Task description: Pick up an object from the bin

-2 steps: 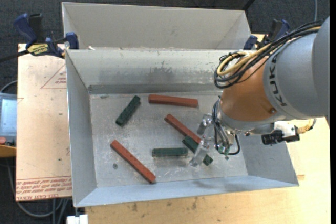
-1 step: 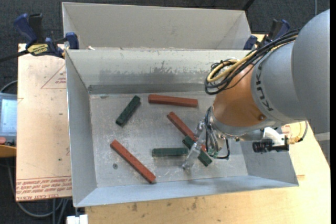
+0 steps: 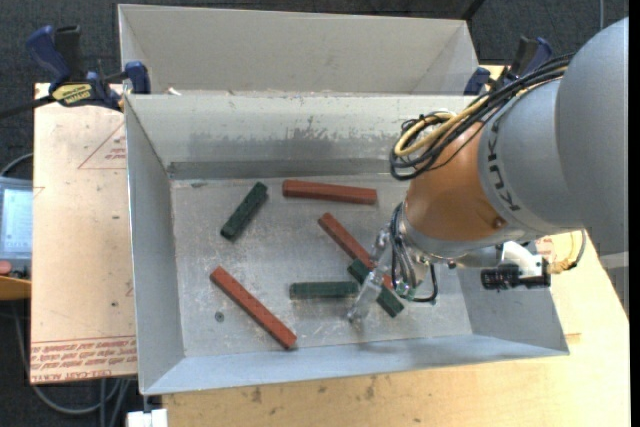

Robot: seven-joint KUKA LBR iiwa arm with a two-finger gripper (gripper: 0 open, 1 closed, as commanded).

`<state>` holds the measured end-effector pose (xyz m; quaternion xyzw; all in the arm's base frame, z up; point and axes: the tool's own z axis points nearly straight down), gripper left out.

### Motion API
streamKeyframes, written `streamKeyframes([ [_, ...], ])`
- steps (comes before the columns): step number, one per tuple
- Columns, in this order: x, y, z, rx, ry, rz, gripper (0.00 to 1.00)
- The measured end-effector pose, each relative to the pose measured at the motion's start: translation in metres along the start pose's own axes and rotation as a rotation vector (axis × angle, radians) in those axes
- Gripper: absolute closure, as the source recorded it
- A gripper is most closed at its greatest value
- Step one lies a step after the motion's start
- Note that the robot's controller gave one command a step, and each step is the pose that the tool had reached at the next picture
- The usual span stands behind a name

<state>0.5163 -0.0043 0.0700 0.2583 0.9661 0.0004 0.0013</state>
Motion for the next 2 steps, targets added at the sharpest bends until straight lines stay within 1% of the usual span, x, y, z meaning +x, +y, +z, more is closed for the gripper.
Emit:
streamKeyframes([
  [1, -0.001, 0.001, -0.003, -0.002, -0.002, -0.001, 1.0],
  [2, -0.002, 0.002, -0.043, -0.002, -0.002, -0.003, 1.0],
])
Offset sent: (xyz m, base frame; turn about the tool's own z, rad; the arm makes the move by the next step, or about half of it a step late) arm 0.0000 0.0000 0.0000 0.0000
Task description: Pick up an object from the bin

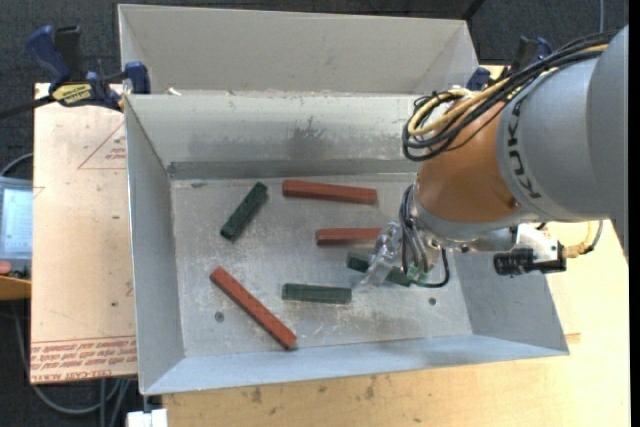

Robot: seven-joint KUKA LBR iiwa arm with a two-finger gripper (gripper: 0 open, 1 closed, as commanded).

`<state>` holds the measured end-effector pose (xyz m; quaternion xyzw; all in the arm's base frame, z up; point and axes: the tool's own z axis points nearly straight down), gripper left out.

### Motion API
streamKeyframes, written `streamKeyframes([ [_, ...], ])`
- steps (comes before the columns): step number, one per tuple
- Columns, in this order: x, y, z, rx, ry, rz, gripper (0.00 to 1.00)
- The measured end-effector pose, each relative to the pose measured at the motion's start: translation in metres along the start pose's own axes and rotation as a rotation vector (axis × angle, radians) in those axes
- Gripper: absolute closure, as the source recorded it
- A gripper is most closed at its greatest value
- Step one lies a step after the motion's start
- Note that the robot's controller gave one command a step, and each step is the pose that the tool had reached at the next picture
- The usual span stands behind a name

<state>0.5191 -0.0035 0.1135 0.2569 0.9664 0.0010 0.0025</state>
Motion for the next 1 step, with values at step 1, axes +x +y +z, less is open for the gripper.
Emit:
streamKeyframes([
  [1, -0.0011, 0.0013, -0.0659, -0.001, -0.002, -0.003, 1.0],
])
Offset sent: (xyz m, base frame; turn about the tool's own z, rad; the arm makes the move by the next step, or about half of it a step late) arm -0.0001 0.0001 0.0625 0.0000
